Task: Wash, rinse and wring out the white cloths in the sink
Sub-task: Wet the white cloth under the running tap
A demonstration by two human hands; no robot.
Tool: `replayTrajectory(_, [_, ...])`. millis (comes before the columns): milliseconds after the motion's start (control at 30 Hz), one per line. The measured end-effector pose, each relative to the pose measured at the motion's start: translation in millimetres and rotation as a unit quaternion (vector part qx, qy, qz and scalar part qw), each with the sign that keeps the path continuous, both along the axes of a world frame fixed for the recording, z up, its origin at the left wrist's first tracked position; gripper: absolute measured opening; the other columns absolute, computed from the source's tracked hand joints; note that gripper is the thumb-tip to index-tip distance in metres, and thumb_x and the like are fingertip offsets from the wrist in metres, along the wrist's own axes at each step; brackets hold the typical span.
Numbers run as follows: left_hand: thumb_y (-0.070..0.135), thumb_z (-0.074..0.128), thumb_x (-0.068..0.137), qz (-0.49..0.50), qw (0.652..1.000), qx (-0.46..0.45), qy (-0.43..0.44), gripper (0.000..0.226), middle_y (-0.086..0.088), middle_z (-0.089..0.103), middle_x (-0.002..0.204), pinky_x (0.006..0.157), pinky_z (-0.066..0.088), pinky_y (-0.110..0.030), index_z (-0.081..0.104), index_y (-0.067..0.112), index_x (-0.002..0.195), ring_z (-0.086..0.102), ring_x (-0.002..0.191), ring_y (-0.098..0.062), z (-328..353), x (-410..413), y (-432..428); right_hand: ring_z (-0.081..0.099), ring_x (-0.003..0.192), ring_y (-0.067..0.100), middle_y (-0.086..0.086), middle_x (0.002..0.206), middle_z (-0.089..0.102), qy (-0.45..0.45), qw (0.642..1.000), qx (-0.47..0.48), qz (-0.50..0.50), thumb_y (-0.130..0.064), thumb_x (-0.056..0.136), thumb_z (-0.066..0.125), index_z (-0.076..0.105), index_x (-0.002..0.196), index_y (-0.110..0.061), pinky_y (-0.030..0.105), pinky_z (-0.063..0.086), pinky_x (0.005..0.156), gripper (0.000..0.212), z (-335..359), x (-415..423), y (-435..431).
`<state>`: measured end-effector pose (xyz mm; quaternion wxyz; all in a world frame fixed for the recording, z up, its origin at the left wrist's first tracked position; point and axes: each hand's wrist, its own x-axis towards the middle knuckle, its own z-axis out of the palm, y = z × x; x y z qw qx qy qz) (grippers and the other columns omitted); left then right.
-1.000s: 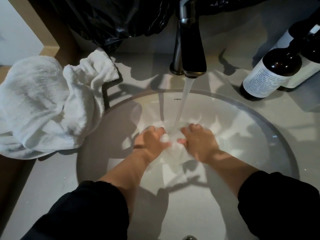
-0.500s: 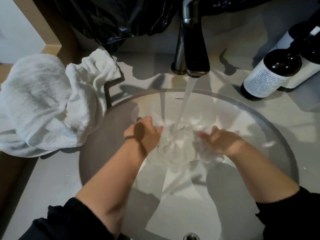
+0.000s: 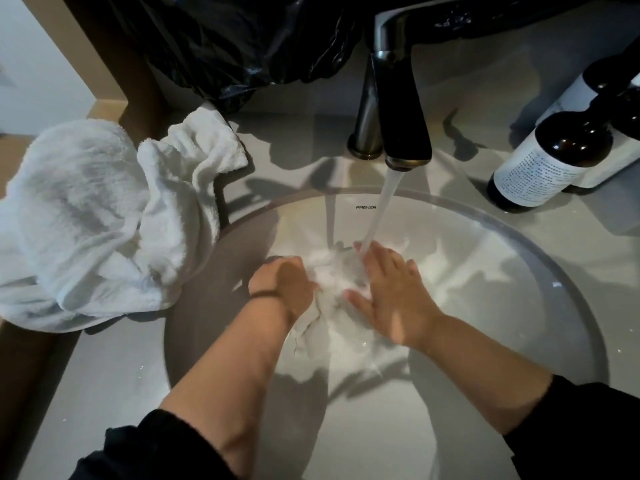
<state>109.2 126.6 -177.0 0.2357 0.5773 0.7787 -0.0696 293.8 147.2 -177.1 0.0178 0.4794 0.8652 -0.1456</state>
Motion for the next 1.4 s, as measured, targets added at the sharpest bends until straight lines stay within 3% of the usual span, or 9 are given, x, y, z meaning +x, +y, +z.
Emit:
replayTrajectory(133, [0.022, 0.045, 0.095, -0.042, 0.999, 0.020, -0.006, 0.028, -0.010, 0.057, 0.123, 0.085, 0.045, -0.034, 0.053, 0.012, 0.120, 0.057, 0.109, -0.029, -7.8, 14.1, 0.0, 0.038, 0.127, 0.041, 0.023, 0.144, 0.037, -0.184, 0.979, 0.065, 0.053, -0.058, 0.090, 0.025, 0.028, 0.147, -0.013, 0.059, 0.038, 0.092, 0.073, -31.0, -11.1, -1.6])
replayTrajectory(333, [0.028, 0.045, 0.094, -0.001, 0.999, -0.002, -0.052, 0.036, -0.011, 0.052, 0.127, 0.088, 0.045, -0.038, 0.049, 0.012, 0.126, 0.055, 0.111, -0.032, -10.6, 15.8, 2.7, 0.047, 0.108, 0.038, 0.017, 0.129, 0.052, -0.170, 0.980, 0.062, 0.083, -0.053, 0.089, 0.020, 0.034, 0.133, -0.016, 0.045, 0.043, 0.076, 0.059, -38.5, -13.3, 18.8])
replayTrajectory(500, [0.064, 0.065, 0.057, -0.049, 0.985, -0.088, -0.144, 0.111, -0.014, 0.028, 0.149, 0.106, 0.040, -0.042, 0.016, 0.023, 0.148, 0.036, 0.135, -0.032, -16.1, 8.8, -0.8, 0.048, 0.117, 0.031, 0.010, 0.132, 0.048, -0.125, 0.989, -0.012, 0.075, -0.058, 0.093, 0.020, 0.041, 0.131, -0.022, 0.041, 0.047, 0.090, 0.056, -18.2, -15.0, 34.5])
replayTrajectory(700, [0.059, 0.057, 0.085, 0.004, 0.999, -0.007, -0.042, 0.053, 0.002, 0.058, 0.124, 0.084, 0.042, -0.028, 0.051, 0.025, 0.125, 0.056, 0.114, -0.023, -3.9, 10.2, 1.7, 0.055, 0.112, 0.021, -0.002, 0.124, 0.056, -0.069, 0.979, -0.176, -0.079, -0.044, 0.100, 0.034, 0.054, 0.131, -0.027, 0.027, 0.043, 0.089, 0.040, 14.5, 3.3, 53.1])
replayTrajectory(800, [0.050, 0.049, 0.092, -0.011, 0.992, 0.105, 0.071, 0.044, -0.005, 0.055, 0.126, 0.090, 0.042, -0.032, 0.052, 0.021, 0.125, 0.050, 0.118, -0.026, 8.3, 14.7, 4.2, 0.056, 0.096, 0.027, 0.009, 0.110, 0.059, -0.046, 0.978, -0.120, -0.164, -0.046, 0.097, 0.028, 0.055, 0.123, -0.016, 0.032, 0.044, 0.076, 0.048, 23.9, 30.0, 55.3])
replayTrajectory(867, [0.049, 0.048, 0.091, -0.076, 0.981, 0.166, 0.071, 0.055, -0.006, 0.045, 0.134, 0.098, 0.039, -0.037, 0.038, 0.023, 0.139, 0.041, 0.124, -0.027, 8.5, 18.1, 0.9, 0.052, 0.110, 0.033, 0.016, 0.123, 0.052, -0.080, 0.987, -0.062, -0.121, -0.045, 0.095, 0.026, 0.047, 0.129, -0.009, 0.040, 0.045, 0.088, 0.053, 22.5, 35.8, 40.9])
replayTrajectory(1000, [0.075, 0.044, 0.081, -0.203, 0.976, 0.039, 0.063, 0.091, -0.005, 0.014, 0.156, 0.111, 0.023, -0.048, 0.008, 0.032, 0.152, 0.014, 0.141, -0.031, -17.2, 28.6, -9.2, 0.019, 0.141, 0.036, 0.016, 0.158, 0.007, -0.139, 0.980, -0.129, -0.059, -0.059, 0.095, 0.031, 0.005, 0.153, -0.016, 0.049, 0.031, 0.109, 0.076, 8.3, 17.9, 1.0])
replayTrajectory(1100, [0.081, 0.038, 0.078, -0.243, 0.960, 0.039, 0.134, 0.094, -0.006, 0.007, 0.157, 0.107, 0.027, -0.053, 0.006, 0.031, 0.150, 0.010, 0.140, -0.034, -33.2, 31.7, -12.7, 0.014, 0.140, 0.036, 0.012, 0.158, -0.006, -0.233, 0.970, -0.069, 0.011, -0.064, 0.094, 0.018, -0.014, 0.151, -0.017, 0.049, 0.038, 0.103, 0.081, -16.3, 10.9, -9.2])
replayTrajectory(1400, [0.049, 0.039, 0.097, -0.245, 0.954, 0.108, 0.133, 0.045, -0.004, 0.049, 0.124, 0.095, 0.044, -0.037, 0.039, 0.031, 0.138, 0.046, 0.116, -0.027, -48.1, 30.4, 5.4, 0.048, 0.110, 0.036, 0.014, 0.124, 0.050, -0.126, 0.990, 0.033, 0.061, -0.055, 0.089, 0.013, 0.043, 0.134, -0.009, 0.040, 0.049, 0.069, 0.071, -36.7, 21.5, 16.8])
